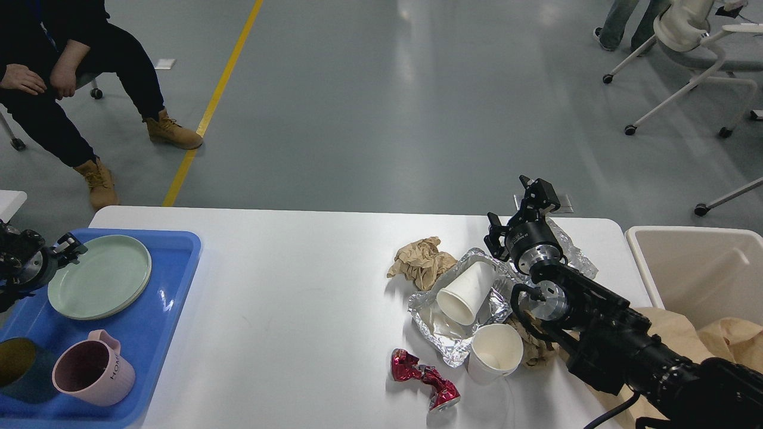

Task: Tidy desktop
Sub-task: 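Lay the green plate onto the pink plate on the tray, then release the plate and raise the left gripper above the tray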

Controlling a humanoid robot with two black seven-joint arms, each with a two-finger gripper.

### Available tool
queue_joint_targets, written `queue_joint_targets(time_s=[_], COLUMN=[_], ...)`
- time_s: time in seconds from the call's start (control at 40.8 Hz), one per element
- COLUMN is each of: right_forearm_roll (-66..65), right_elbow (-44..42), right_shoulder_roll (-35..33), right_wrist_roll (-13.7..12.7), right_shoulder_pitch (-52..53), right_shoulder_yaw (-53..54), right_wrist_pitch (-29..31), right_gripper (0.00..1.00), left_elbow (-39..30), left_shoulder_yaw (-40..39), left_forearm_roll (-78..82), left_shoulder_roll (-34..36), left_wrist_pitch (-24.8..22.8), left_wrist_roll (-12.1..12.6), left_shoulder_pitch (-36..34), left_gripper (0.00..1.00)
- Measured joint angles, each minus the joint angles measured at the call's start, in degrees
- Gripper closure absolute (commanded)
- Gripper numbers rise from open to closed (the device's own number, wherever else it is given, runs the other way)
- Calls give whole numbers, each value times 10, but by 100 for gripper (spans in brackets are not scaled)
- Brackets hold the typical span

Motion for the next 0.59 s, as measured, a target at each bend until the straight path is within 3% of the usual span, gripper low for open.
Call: queue_joint_targets(time_s=[0.294, 0.466, 0.589], right_forearm_roll=[0, 0, 0], right_elbow=[0, 0, 0], right_shoulder_roll=[0, 0, 0], right_wrist_roll=[0, 0, 0], right_shoulder_pitch=[0, 0, 0], right_shoulder_yaw=[0, 0, 0], right_wrist_pitch=[0, 0, 0], right_gripper=[0, 0, 0], left_elbow=[0, 0, 0], left_shoulder_yaw=[-87, -347, -510], left_forearm_roll=[-6, -13, -8], left_shoulder_roll=[2, 0, 0], left_wrist_pitch=[21, 20, 24], left_wrist_roll=[-5, -58, -77], left_shoulder_pitch=[7, 20, 49], left_gripper=[4, 4, 4])
